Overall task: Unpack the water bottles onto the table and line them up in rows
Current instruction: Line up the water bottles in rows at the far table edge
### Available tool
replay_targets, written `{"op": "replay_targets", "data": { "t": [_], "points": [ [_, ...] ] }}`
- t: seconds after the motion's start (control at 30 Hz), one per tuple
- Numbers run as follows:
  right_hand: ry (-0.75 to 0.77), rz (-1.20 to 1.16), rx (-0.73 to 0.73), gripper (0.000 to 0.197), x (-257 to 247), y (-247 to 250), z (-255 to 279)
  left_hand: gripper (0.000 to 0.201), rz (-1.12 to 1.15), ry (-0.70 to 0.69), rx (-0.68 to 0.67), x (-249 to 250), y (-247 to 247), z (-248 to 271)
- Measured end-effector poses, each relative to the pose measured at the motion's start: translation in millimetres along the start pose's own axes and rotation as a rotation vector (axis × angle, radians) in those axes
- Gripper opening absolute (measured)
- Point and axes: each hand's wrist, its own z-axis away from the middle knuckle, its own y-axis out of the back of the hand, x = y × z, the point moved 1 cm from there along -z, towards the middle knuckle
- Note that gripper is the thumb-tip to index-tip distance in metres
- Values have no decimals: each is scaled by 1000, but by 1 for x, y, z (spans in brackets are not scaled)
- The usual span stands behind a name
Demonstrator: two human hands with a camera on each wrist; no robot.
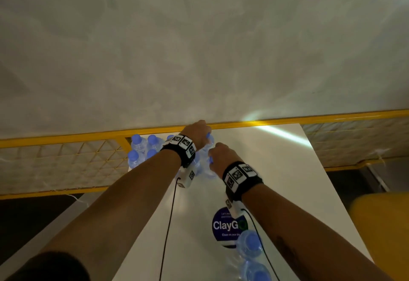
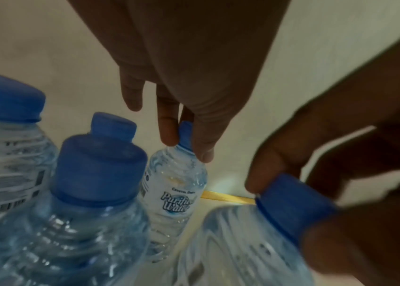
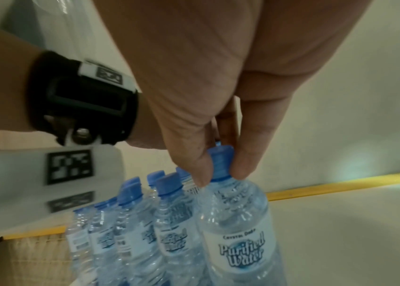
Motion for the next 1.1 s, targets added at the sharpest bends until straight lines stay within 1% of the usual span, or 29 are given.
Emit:
{"op": "replay_targets", "data": {
  "t": [0.13, 0.3, 0.4, 0.5, 0.57, 0.63, 0.7, 0.73, 0.8, 0.87, 0.9, 0.97, 1.03, 1.1],
  "points": [
    [-1, 24, -27, 28, 5, -7, -36, 16, -63, -21, -13, -9, -17, -10],
    [16, -6, -8, 25, 5, -23, -58, 13, -77, -19, 20, -16, -25, -17],
    [-5, -31, 13, 22, 2, -29, -65, 21, -51, -1, 4, -15, -24, -19],
    [-21, -36, 25, 26, 1, -29, -63, 33, -15, 27, 2, -16, -26, -21],
    [-25, -36, 37, 27, 0, -29, -62, 36, -15, 39, -8, -16, -25, -20],
    [-24, -61, 60, 23, 0, -30, -62, 37, -6, 43, -14, -15, -23, -16],
    [-16, -85, 53, 25, 1, -30, -61, 39, -6, 45, -24, -14, -20, -11],
    [-7, -90, 42, 28, 1, -26, -55, 43, 2, 52, -32, -14, -18, -7],
    [-13, -135, 29, 35, 4, -15, -37, 57, 24, 78, -29, -13, -13, 4],
    [-23, -154, 39, 32, 8, -7, -8, 64, 25, 101, 37, -7, -6, 20],
    [-24, -155, 46, 33, 12, -6, 9, 61, 10, 91, 94, -1, -1, 30],
    [-21, -162, 22, 39, 21, -6, 51, 51, 30, 22, 189, 17, 3, 52],
    [-23, -190, -23, 38, 31, -10, 97, 42, 140, -51, 180, 40, -1, 80],
    [-34, -194, -82, 31, 41, -15, 144, 40, 187, -91, 116, 68, -10, 109]
  ]
}}
